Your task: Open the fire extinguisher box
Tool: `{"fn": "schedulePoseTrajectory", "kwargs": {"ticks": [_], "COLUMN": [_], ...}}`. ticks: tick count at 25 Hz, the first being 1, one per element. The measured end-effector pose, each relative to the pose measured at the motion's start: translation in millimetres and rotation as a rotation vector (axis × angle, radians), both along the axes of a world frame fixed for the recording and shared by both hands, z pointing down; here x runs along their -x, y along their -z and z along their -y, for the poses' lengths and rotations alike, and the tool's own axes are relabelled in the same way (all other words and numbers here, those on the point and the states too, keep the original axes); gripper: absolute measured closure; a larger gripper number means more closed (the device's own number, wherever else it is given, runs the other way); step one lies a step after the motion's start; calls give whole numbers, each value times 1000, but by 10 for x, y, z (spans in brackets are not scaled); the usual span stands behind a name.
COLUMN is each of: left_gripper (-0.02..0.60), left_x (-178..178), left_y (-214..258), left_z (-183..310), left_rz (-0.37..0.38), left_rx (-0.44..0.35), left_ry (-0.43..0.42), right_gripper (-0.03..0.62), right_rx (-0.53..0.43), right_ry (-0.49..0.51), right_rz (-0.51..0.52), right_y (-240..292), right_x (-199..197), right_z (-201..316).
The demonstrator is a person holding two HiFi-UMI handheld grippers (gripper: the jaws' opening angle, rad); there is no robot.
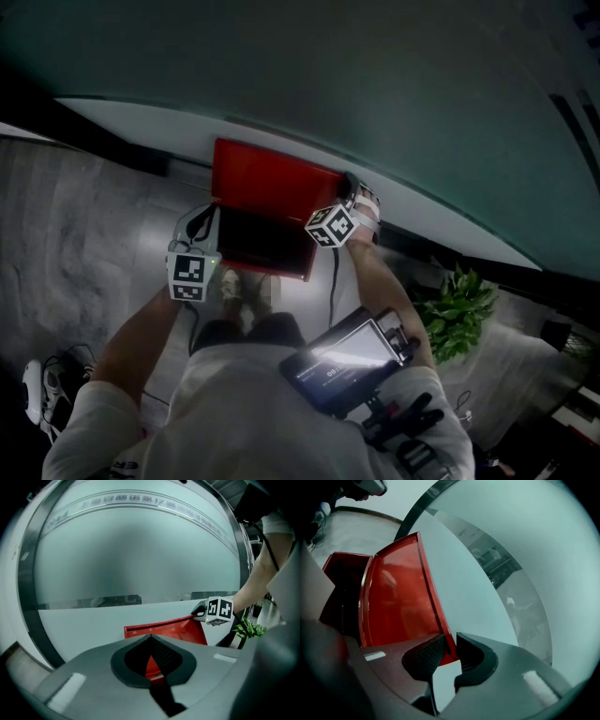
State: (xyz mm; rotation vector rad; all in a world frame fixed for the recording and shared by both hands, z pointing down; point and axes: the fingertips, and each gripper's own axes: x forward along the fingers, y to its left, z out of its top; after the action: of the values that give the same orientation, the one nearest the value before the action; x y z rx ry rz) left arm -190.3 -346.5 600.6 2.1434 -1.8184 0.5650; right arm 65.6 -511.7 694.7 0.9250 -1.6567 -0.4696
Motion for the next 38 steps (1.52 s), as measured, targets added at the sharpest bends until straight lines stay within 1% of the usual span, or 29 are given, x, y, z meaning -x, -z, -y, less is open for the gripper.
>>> {"fn": "schedulePoseTrajectory", "kwargs": {"ticks": [4, 10, 18, 20, 21, 22, 26, 31, 38], "left_gripper": [580, 580, 580, 580, 580, 580, 580, 580, 580], "left_x": [-21, -6, -92, -129, -149, -168, -234, -333, -398], "left_y": [-40, -39, 3, 17, 23, 32, 127, 287, 682], "left_z": [33, 17, 36, 46, 50, 54, 98, 129, 197], "left_rz": [1, 3, 4, 4, 3, 2, -1, -12, -44], "left_rx": [6, 9, -1, -5, -7, -9, -27, -58, -131], "left_ry": [-3, -4, -15, -22, -27, -32, -49, -72, -98], "right_gripper": [507, 502, 480, 487, 509, 513, 539, 579, 580], "right_rx": [-5, -58, -52, -60, -67, -72, -76, -104, -129], "right_ry": [-18, -39, -61, -67, -72, -79, -123, -171, -207], "right_rz": [18, 31, 65, 75, 82, 91, 175, 293, 432], "right_y": [-66, -52, 53, 99, 123, 149, 348, 759, 1394], "right_x": [-10, -27, -134, -160, -178, -198, -255, -277, -247], "right_z": [28, 10, -22, -39, -50, -62, -113, -273, -566]}}
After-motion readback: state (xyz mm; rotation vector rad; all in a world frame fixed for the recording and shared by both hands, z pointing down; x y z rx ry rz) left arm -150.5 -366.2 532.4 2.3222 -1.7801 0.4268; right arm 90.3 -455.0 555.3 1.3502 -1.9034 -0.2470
